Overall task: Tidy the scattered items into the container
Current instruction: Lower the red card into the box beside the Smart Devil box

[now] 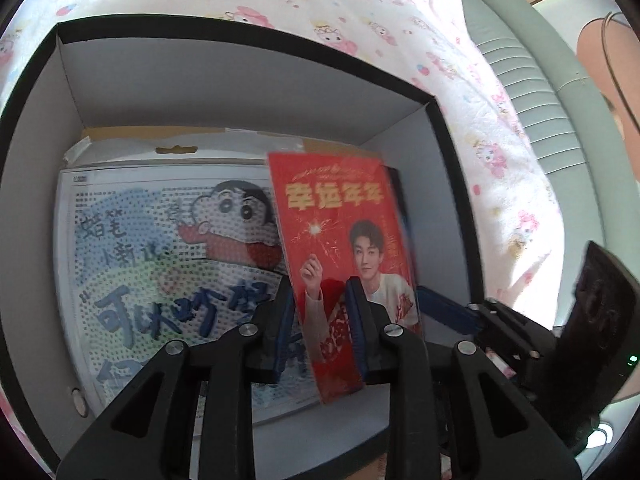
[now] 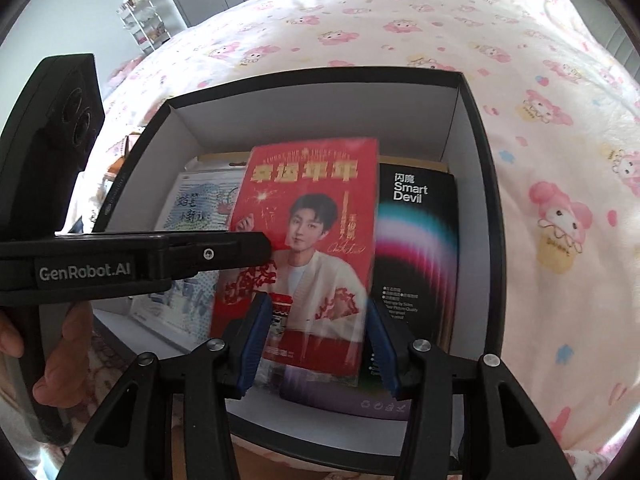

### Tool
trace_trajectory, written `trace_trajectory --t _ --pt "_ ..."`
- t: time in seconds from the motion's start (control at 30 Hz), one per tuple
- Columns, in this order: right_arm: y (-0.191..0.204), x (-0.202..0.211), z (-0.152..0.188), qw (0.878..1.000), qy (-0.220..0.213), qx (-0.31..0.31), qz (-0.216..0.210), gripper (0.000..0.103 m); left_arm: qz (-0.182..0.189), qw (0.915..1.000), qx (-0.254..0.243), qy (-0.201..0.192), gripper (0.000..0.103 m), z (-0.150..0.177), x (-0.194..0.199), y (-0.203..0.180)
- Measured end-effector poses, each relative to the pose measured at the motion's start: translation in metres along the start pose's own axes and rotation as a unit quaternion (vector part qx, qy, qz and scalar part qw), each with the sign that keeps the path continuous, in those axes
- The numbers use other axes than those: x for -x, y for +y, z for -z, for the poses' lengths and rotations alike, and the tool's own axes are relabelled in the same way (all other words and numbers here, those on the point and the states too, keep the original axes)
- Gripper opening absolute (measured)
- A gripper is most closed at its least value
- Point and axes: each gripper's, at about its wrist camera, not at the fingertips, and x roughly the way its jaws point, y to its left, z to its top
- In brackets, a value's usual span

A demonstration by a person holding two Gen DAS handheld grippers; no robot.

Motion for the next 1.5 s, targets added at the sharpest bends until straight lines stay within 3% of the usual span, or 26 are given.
trace_trajectory --t 0.1,0.2,0.3,0.4,0.5,0.67,0.83,0.97,1.17,1.3,1.43,1.5 --pt "-0.003 0.008 0.002 1.000 -0.014 -0.010 -0.011 0.045 -0.006 0.9999 0.012 0.001 0.023 0.000 0.001 0.006" --pt "-0.011 0.020 0.005 0.995 -0.028 -0.038 -0.086 0.045 0.006 0.9996 0.024 -0.015 0.023 0.001 0.012 0.011" --pt "-0.009 0.021 0.004 0.998 -0.034 -0.024 -0.051 0.045 -0.002 0.9991 0.025 -0.034 0.023 0.005 0.023 0.013" --pt "-0.014 0.014 0.003 0.998 -0.026 -0.036 -0.048 0.045 -0.009 0.9989 0.029 -0.036 0.023 0.007 0.028 0.016" --pt "-0.012 0.011 0.006 0.999 -0.025 -0.031 -0.021 0.045 -0.004 0.9994 0.034 -0.011 0.023 0.011 0.021 0.022" --pt "-0.012 0.009 0.004 0.999 -0.025 -0.035 -0.014 0.045 -0.016 0.9994 0.019 0.023 0.023 0.012 0.003 0.012" --pt "-0.012 0.005 0.001 0.999 -0.019 -0.042 -0.011 0.045 0.018 0.9985 0.004 0.052 0.022 0.014 0.000 0.008" --pt "-0.011 0.002 0.000 0.999 -0.013 -0.046 -0.019 0.045 0.020 0.9993 0.016 0.027 0.022 0.016 0.019 0.017" --pt "0.017 -0.013 -0.012 0.999 0.008 0.036 -0.032 0.045 -0.026 0.9993 0.026 -0.003 0.022 0.023 0.040 0.029" --pt "0.036 -0.026 -0.017 0.997 0.023 0.070 -0.026 0.045 -0.031 0.9990 0.032 -0.007 0.022 0.025 0.046 0.036" --pt "0.038 -0.047 -0.018 0.996 0.053 0.069 0.009 0.045 -0.033 0.9989 0.034 0.000 0.023 0.024 0.042 0.035" --pt "0.035 -0.047 -0.017 0.997 0.048 0.063 0.012 0.045 -0.034 0.9988 0.034 0.001 0.023 0.017 0.026 0.021"
